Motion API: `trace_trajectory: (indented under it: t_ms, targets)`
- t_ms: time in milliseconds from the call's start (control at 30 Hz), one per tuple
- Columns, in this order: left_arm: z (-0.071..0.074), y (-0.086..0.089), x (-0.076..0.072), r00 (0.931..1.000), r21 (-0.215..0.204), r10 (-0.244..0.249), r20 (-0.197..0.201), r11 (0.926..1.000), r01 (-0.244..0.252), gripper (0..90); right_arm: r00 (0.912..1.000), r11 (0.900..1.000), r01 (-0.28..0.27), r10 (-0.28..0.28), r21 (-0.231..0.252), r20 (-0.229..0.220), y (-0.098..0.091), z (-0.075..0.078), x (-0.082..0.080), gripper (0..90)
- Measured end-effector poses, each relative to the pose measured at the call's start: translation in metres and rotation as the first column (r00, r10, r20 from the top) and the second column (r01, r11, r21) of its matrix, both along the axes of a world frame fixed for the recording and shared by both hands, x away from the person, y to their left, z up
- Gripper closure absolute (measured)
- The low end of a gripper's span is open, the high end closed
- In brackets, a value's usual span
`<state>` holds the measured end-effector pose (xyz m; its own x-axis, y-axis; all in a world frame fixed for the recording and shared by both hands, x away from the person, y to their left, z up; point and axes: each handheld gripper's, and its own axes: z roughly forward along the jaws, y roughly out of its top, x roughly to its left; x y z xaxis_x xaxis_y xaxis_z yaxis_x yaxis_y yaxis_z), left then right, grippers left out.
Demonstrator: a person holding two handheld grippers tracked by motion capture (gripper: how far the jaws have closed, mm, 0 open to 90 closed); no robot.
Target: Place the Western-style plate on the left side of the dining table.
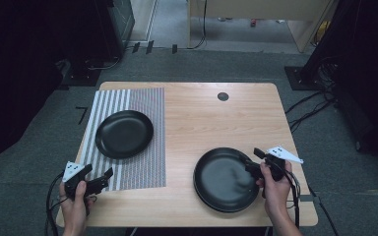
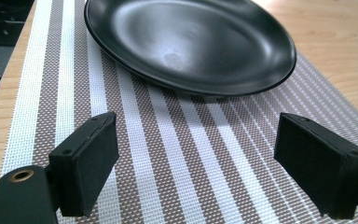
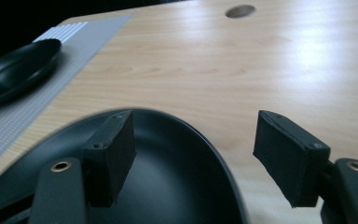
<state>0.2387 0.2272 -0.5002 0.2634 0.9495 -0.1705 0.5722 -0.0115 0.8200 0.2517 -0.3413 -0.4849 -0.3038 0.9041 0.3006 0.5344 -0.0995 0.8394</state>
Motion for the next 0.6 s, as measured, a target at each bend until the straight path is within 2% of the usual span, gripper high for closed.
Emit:
trace_trajectory:
  t_ms: [67,367,500,600]
  targets:
    - [-0.001,-0.001,0.0,1.0,0.017,0.0,0.001,0.9999,0.0,13.5,0.9999,0.9999,0.014,-0.014,0.003,-0.008,-0.009,-0.005,-0.005,28.5]
    - [-0.004,0.0,-0.002,0.9997,0.036,0.015,-0.018,0.9993,-0.015,13.5,0.997,0.9977,0.065,-0.065,-0.021,-0.042,-0.04,-0.021,-0.026,28.5]
    - [-0.006,0.0,-0.003,0.9991,0.061,0.024,-0.036,0.9979,-0.021,13.5,0.9948,0.996,0.084,-0.086,-0.03,-0.056,-0.051,-0.026,-0.032,28.5]
    - [-0.008,0.0,-0.006,0.9984,0.105,0.039,-0.041,0.9938,-0.034,13.4,0.9929,0.9944,0.098,-0.1,-0.042,-0.064,-0.058,-0.028,-0.037,28.4]
